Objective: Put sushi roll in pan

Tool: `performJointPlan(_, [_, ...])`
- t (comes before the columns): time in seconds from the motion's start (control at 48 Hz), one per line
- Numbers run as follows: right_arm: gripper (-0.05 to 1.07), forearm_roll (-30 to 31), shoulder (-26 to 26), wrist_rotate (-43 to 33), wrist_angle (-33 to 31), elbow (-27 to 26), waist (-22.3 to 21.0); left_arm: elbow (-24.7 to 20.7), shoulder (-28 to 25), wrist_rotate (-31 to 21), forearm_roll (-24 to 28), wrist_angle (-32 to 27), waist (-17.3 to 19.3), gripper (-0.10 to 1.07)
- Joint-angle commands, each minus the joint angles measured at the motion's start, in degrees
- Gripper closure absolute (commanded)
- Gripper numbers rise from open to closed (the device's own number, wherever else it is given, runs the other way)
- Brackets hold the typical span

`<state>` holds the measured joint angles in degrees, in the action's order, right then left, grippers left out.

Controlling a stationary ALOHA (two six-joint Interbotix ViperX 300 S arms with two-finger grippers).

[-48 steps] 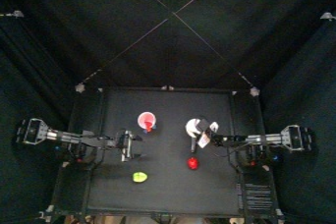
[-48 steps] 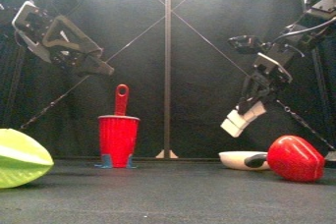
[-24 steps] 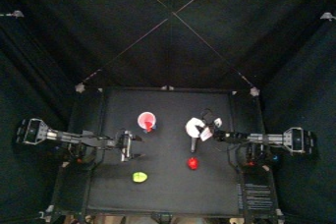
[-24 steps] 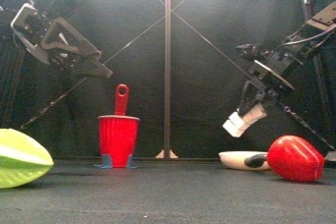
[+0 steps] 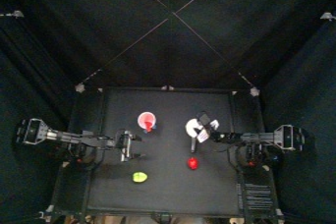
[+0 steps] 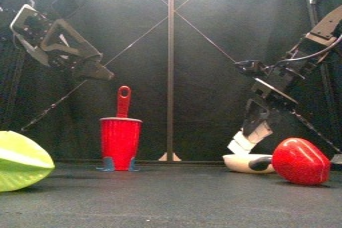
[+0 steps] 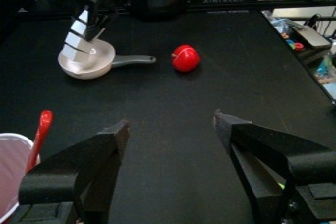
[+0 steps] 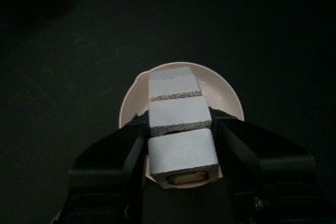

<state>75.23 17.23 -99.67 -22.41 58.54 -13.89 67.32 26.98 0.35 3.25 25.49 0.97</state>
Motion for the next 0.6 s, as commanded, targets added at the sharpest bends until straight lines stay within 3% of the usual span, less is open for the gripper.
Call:
performJointPlan(0.0, [0.36,0.2,0.5,-0.1,-0.3,-1.5,-0.6,-0.7,0.1,0.0,0.0,0.5,0.1,-0.03])
performJointPlan(0.333, [0.33,0.8,0.4,-2.2,-2.2,-1.2,-1.4,-0.5,0.2,0.0,0.0,0.5,0.1,-0.03])
performJointPlan(0.583, [0.2,1.3,0.2,-2.5,-2.5,-1.4,-1.0,-0.5,0.1,0.0,-0.1,0.5,0.1,-0.03])
